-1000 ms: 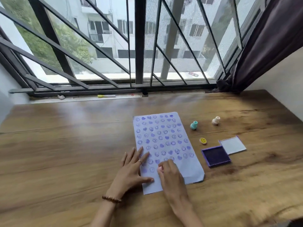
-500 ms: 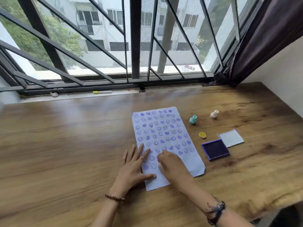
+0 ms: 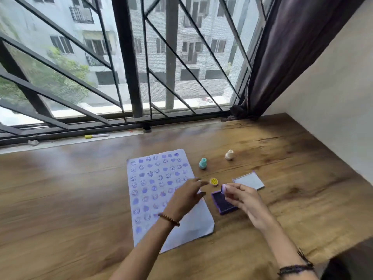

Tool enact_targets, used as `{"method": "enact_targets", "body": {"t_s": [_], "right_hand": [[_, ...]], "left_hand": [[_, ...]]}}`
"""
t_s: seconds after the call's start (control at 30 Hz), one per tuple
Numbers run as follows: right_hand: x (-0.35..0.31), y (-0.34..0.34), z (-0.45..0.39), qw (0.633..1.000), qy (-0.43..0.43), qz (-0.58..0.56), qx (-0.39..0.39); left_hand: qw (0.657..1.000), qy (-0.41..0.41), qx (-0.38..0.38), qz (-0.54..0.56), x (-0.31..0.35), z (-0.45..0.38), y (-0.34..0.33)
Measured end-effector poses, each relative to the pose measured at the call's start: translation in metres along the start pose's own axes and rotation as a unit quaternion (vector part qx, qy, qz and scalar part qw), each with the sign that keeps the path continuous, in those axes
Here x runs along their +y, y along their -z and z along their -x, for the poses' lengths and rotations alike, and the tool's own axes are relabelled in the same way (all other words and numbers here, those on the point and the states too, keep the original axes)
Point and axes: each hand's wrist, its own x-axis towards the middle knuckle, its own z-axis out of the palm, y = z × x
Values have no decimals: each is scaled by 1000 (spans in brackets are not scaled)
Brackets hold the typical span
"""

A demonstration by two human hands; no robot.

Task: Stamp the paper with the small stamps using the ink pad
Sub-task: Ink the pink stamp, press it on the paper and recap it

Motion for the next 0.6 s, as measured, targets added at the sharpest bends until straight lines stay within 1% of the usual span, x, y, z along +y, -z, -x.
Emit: {"method": "enact_targets", "body": {"t_s": [0.07,0.17,0.23,0.27,0.3,0.33,0.37,0.4,0.43,0.47,0.5,0.53,0.6], "right_hand": [[-3,14,-8,1000,5,-20,0],[-6,28,-20,1000,9,-28,-6],[-7,32,-24,1000,19,-17,-3],[-8,34,-26,1000,28,-9,0],[-8,35,-28,999,41,-1,1],[-9,35,-31,998,58,7,-4],[-9,34,-33,997,78,17,-10],[-10,33,-36,994,101,31,-15],[-12,31,-38,991,124,50,-19],[-14,28,-41,987,145,68,-23],[-16,25,-43,983,160,80,-29],[-17,22,-46,981,170,87,-36],[-19,17,-49,977,182,98,-46]], "left_hand": [[998,-25,-20,-46,12,-31,-18],[988,-31,-32,-148,15,-57,-31],[986,-23,-37,-164,11,-62,-31],[989,-19,-29,-145,9,-63,-30],[995,-9,-9,-101,7,-64,-28],[999,15,26,-28,9,-63,-26],[993,57,67,75,13,-61,-22],[972,97,94,192,18,-60,-19],[938,122,92,311,23,-58,-16],[903,132,74,402,25,-56,-14],[882,133,54,449,25,-54,-13],[874,128,37,468,25,-52,-11],[868,114,22,482,26,-48,-5]]}}
